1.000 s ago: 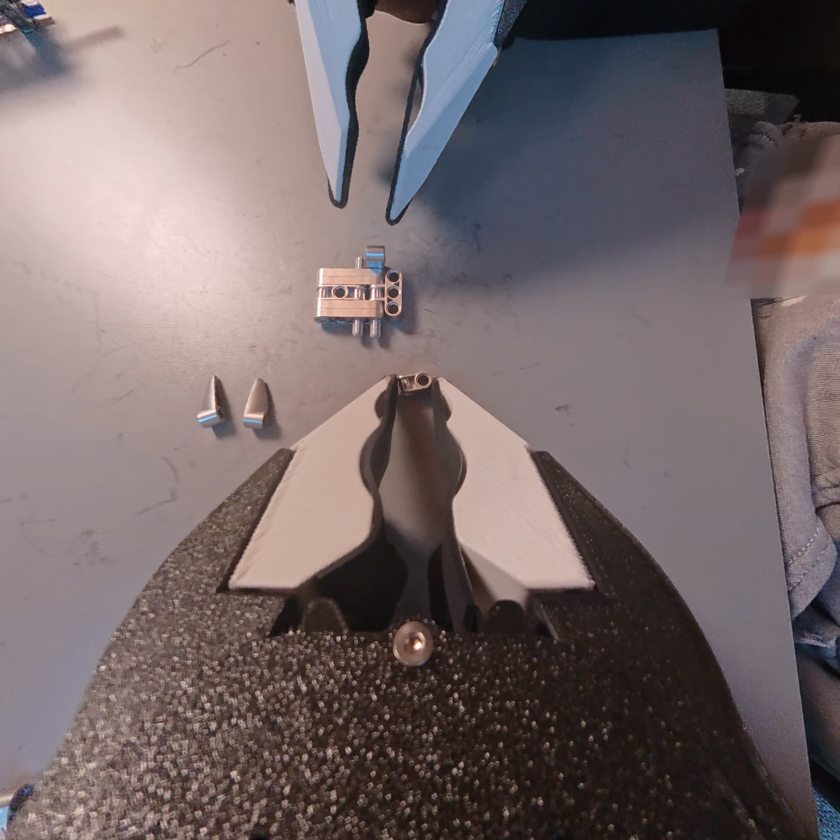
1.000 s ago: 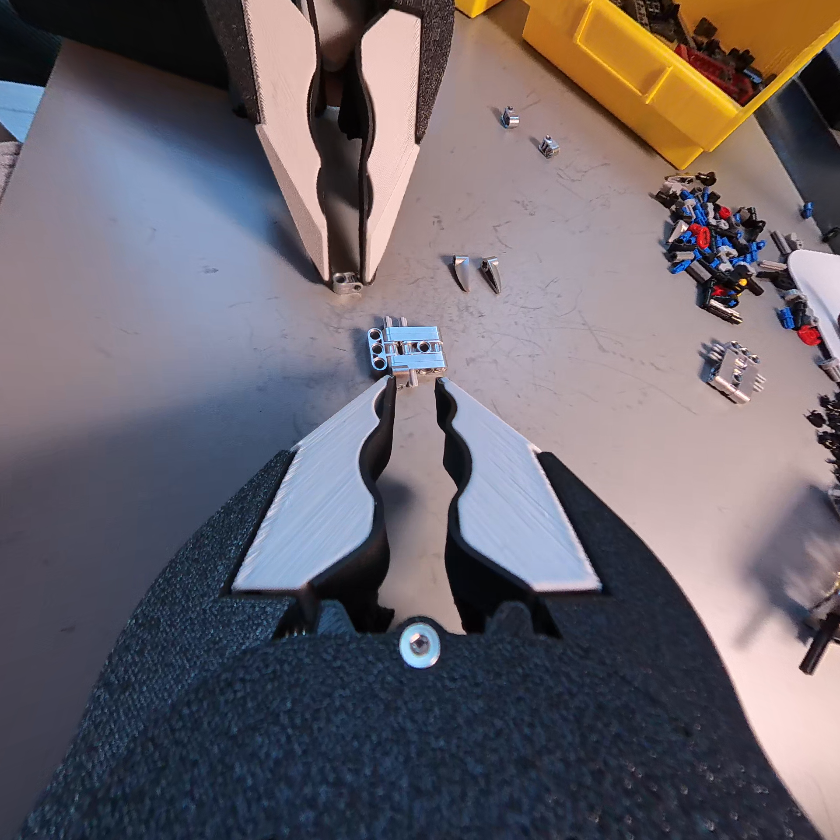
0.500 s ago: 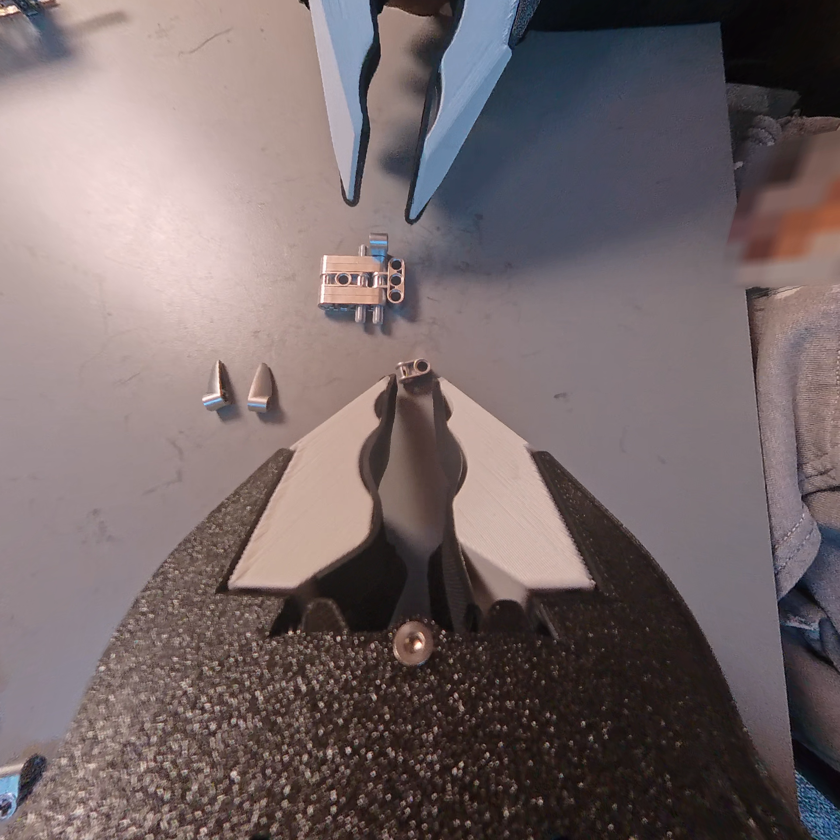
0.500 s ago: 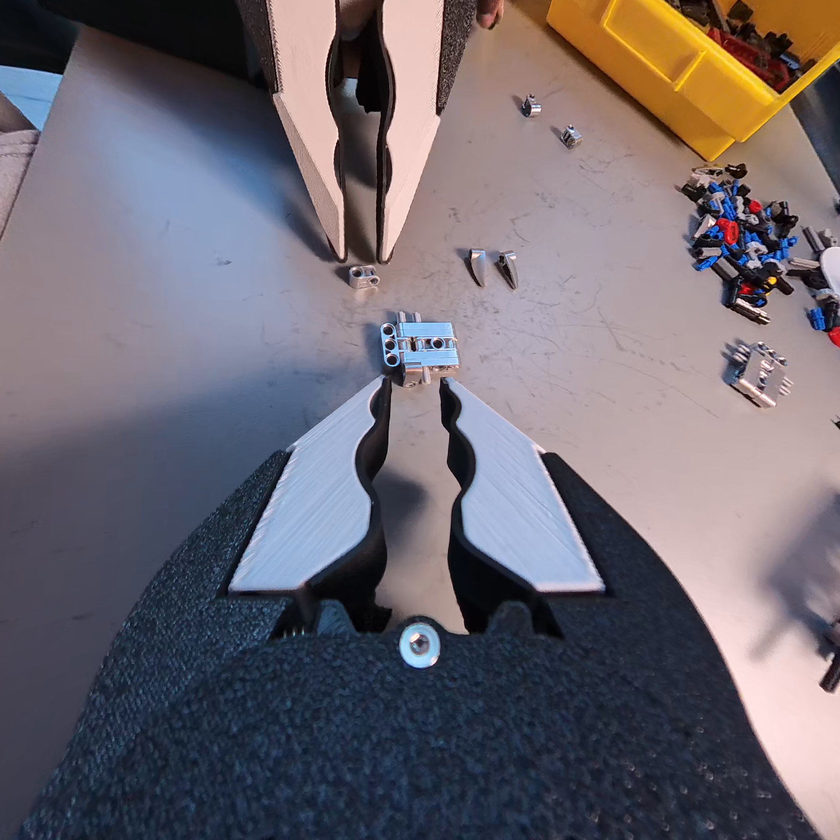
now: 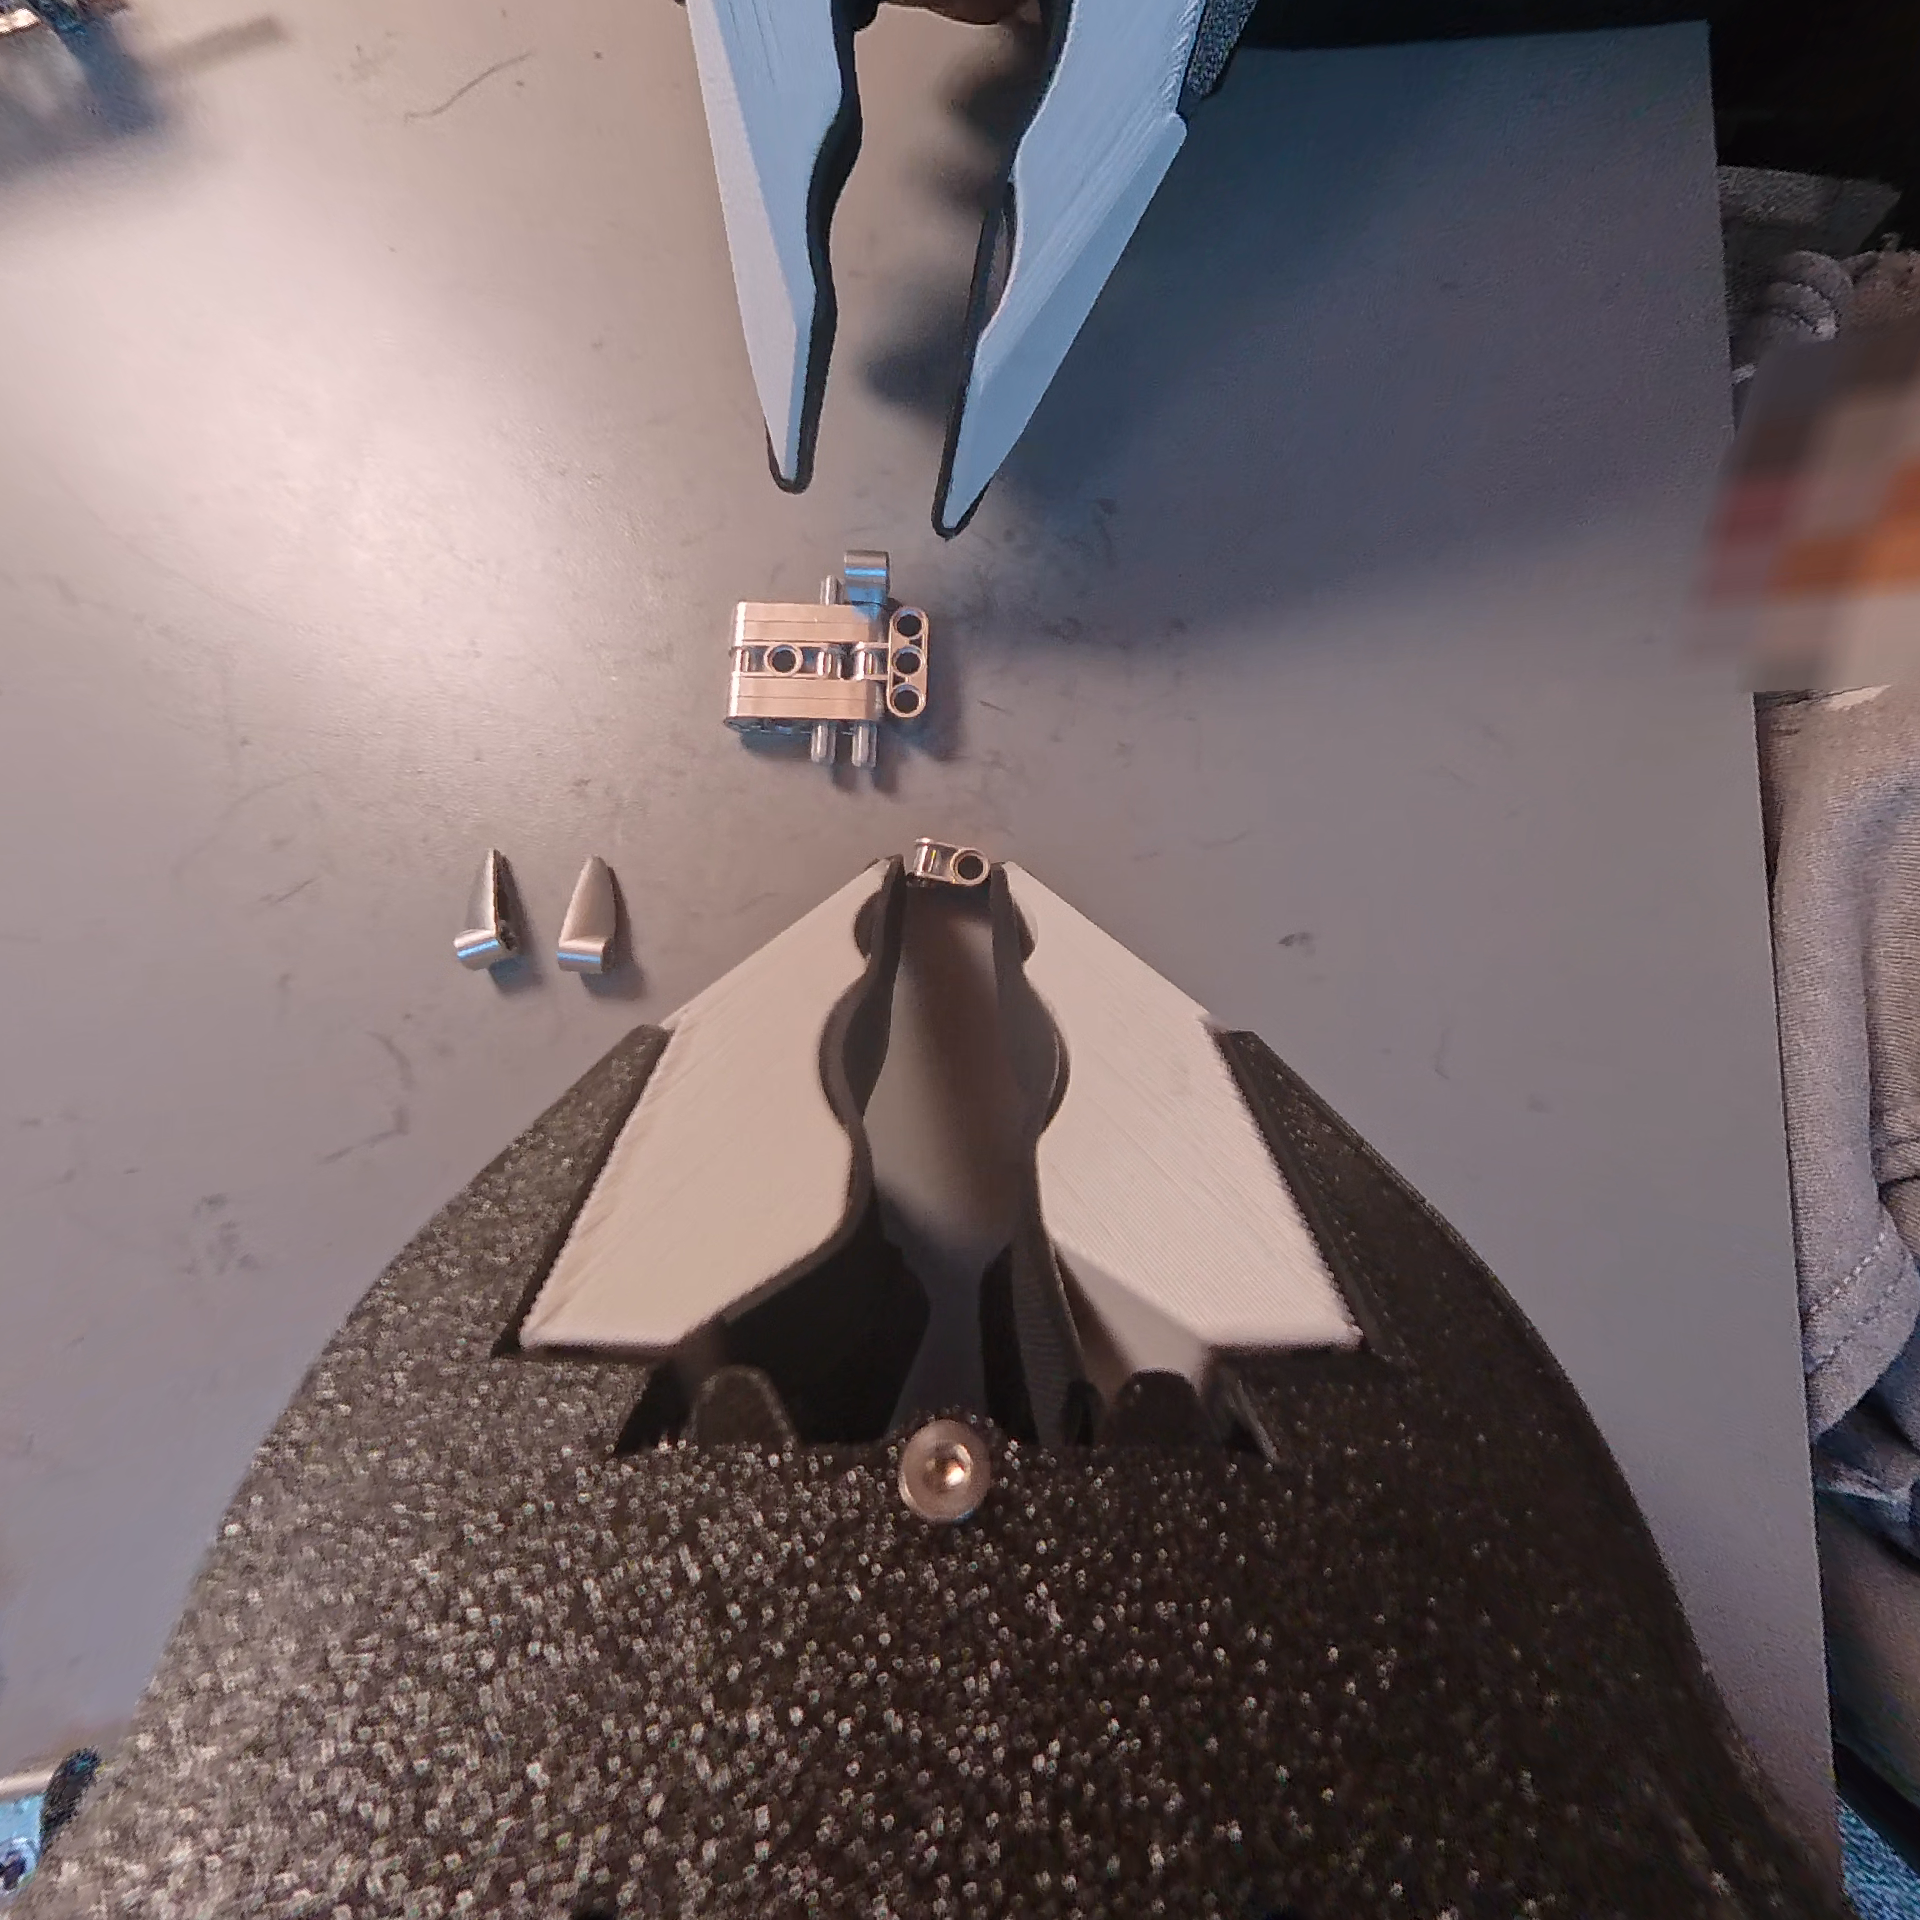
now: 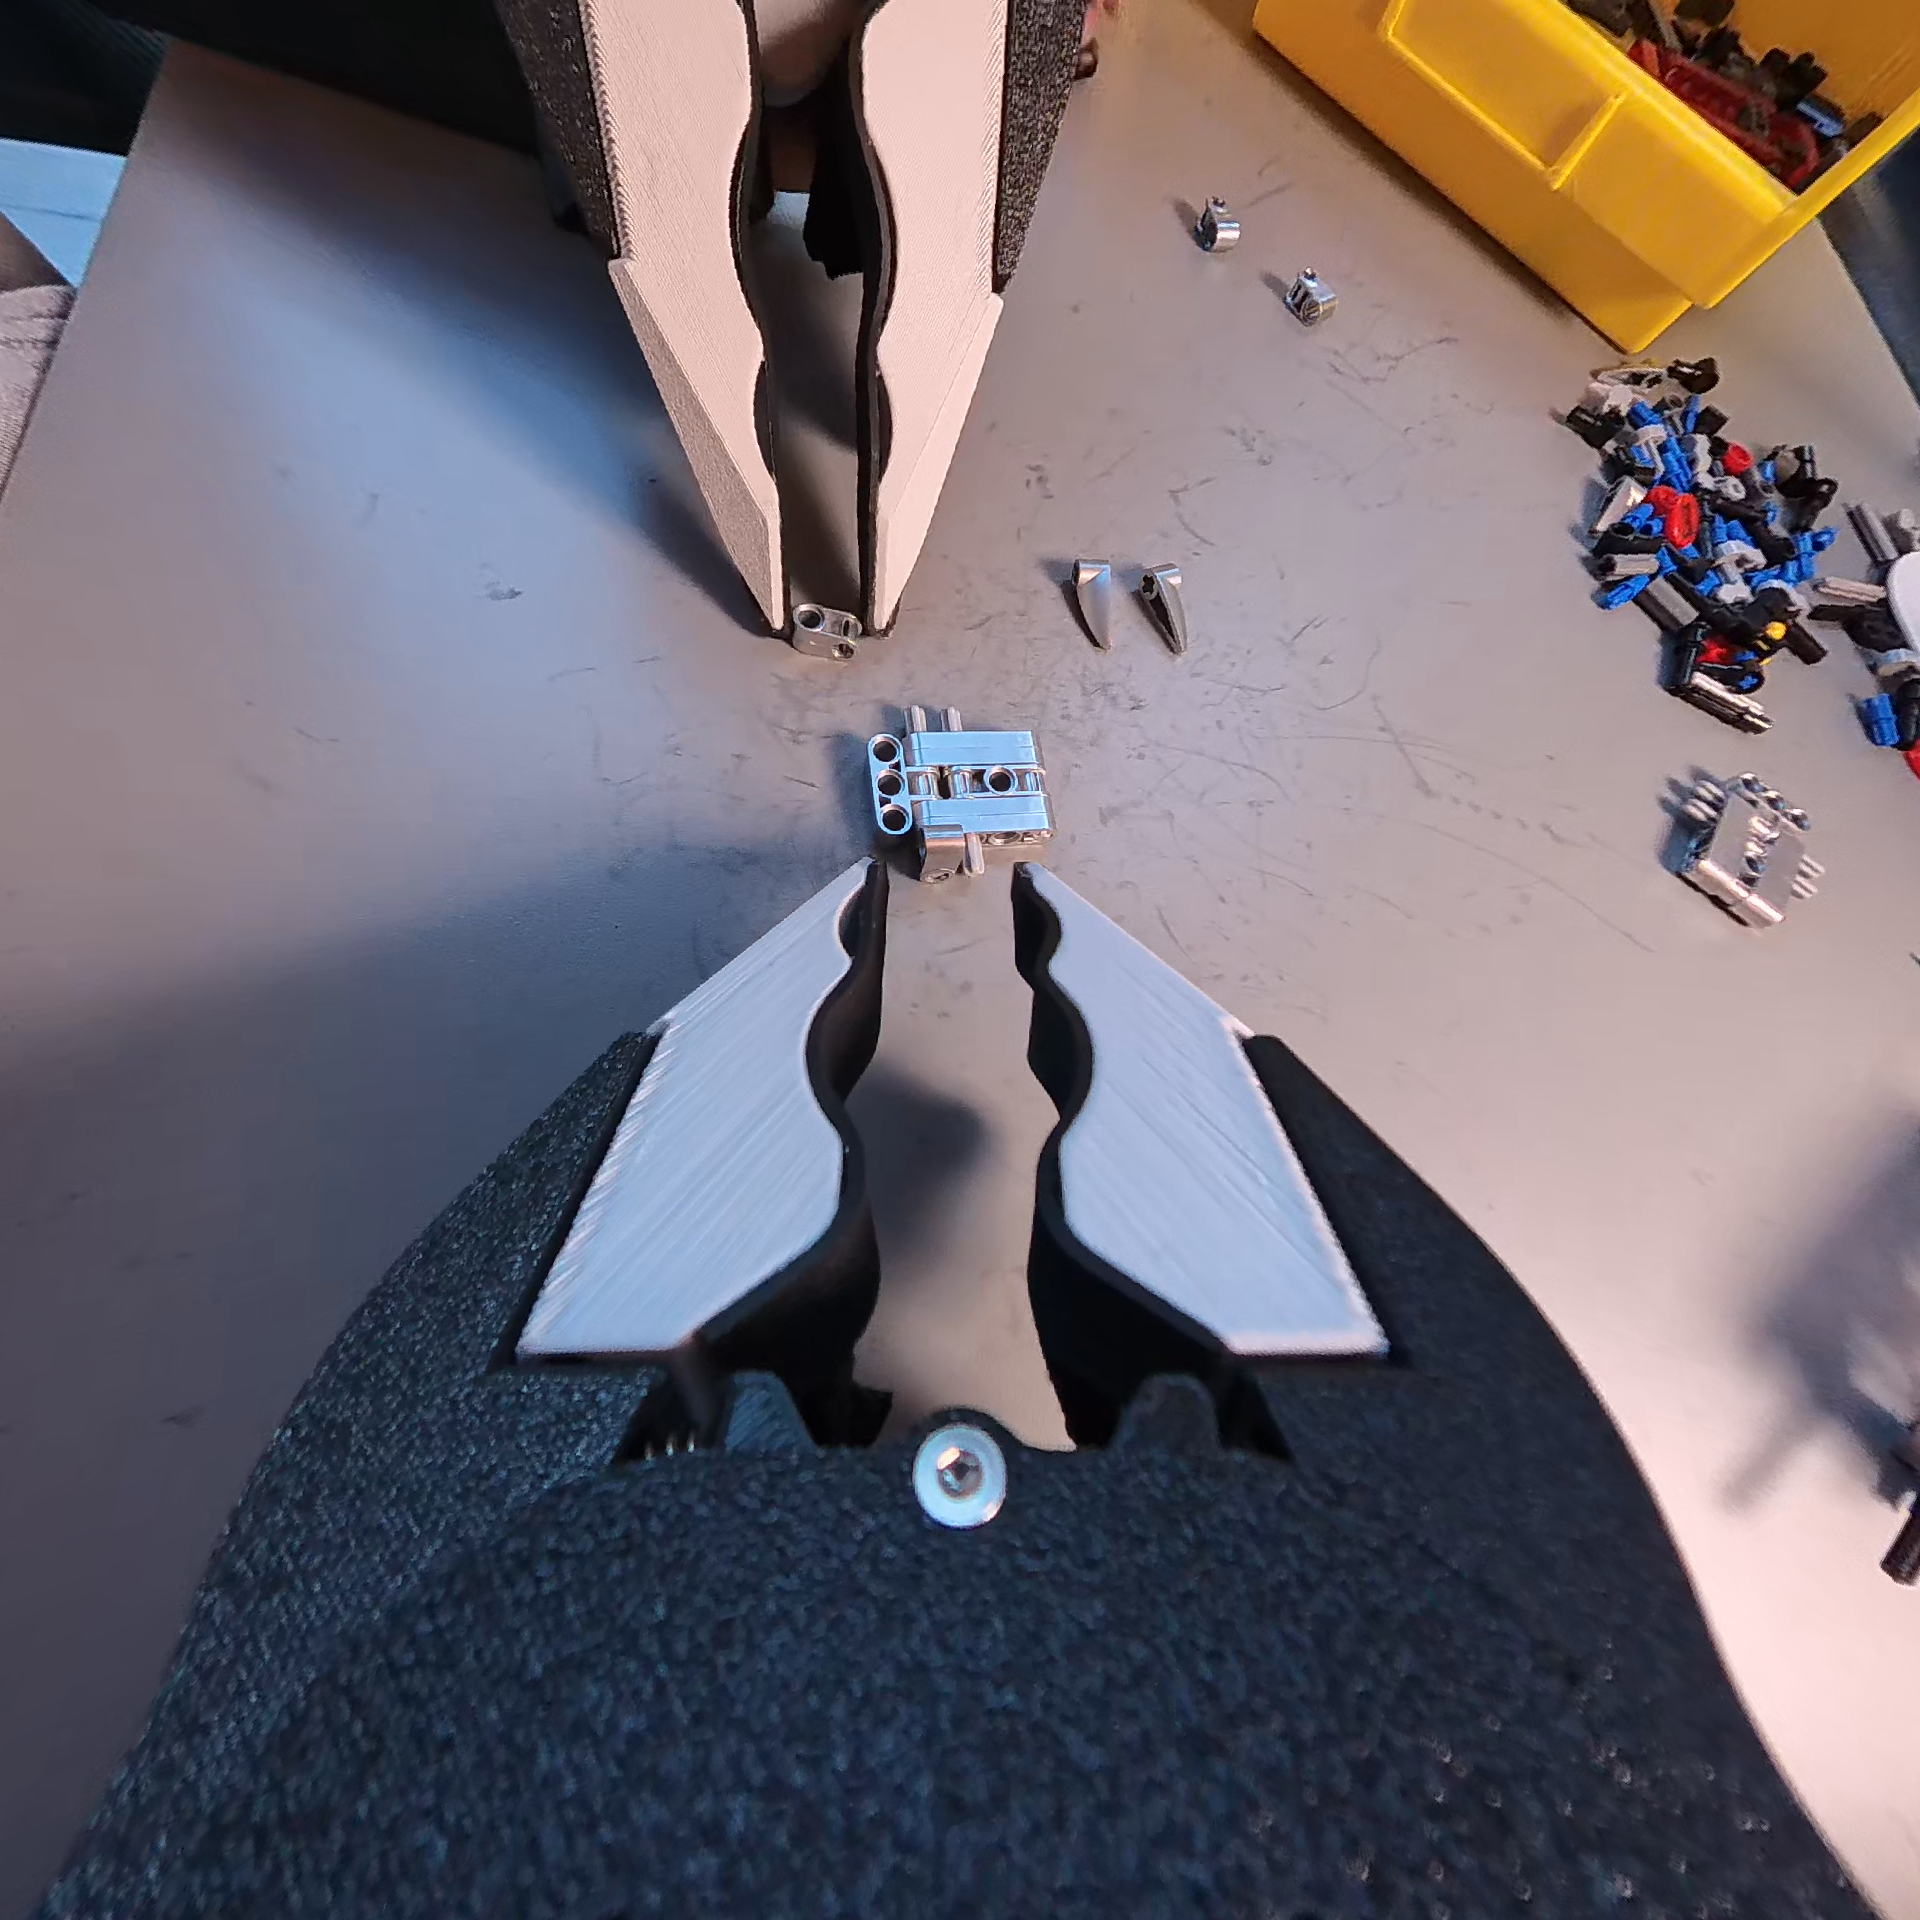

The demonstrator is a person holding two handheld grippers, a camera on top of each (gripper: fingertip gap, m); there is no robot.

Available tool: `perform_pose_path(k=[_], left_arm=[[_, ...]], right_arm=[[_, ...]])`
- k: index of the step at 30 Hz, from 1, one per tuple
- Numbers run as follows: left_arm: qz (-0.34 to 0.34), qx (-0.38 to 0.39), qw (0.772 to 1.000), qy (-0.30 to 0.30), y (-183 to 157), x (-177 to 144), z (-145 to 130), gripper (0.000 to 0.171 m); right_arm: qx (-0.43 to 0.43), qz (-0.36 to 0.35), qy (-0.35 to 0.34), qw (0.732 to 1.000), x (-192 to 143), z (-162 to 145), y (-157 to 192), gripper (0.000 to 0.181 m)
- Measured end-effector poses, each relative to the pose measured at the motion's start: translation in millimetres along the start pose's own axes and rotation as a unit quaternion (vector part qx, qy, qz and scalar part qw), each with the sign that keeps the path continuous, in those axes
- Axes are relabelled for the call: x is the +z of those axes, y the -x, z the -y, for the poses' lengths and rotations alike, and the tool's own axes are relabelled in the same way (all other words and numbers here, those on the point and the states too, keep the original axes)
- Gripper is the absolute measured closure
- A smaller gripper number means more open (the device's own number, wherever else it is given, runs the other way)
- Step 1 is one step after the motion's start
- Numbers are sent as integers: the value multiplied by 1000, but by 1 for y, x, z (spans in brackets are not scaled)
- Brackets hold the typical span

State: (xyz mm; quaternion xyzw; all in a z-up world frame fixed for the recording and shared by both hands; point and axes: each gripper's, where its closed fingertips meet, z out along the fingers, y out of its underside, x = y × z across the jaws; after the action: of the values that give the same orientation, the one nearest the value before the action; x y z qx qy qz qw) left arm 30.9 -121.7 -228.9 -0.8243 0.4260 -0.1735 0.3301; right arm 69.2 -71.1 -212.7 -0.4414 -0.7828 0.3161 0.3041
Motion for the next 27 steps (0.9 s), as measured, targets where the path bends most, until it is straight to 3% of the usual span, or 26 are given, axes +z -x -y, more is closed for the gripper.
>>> perform_pose_path(k=[11, 16, 23, 27], left_arm=[[-2, -4, 1000, 0, 2, 0, 0, 158], [-4, -12, 1000, -3, 3, 3, 3, 166], [-35, -62, 997, -27, 4, -1, 10, 166], [-74, -119, 987, -72, 4, -9, 24, 166]], right_arm=[[23, 24, 2, 999, 6, 4, -1, 158], [19, 31, 3, 999, 9, 5, -1, 162], [-48, 23, -29, 998, 15, 28, 13, 162], [-124, -27, -52, 991, 18, 44, 12, 162]])
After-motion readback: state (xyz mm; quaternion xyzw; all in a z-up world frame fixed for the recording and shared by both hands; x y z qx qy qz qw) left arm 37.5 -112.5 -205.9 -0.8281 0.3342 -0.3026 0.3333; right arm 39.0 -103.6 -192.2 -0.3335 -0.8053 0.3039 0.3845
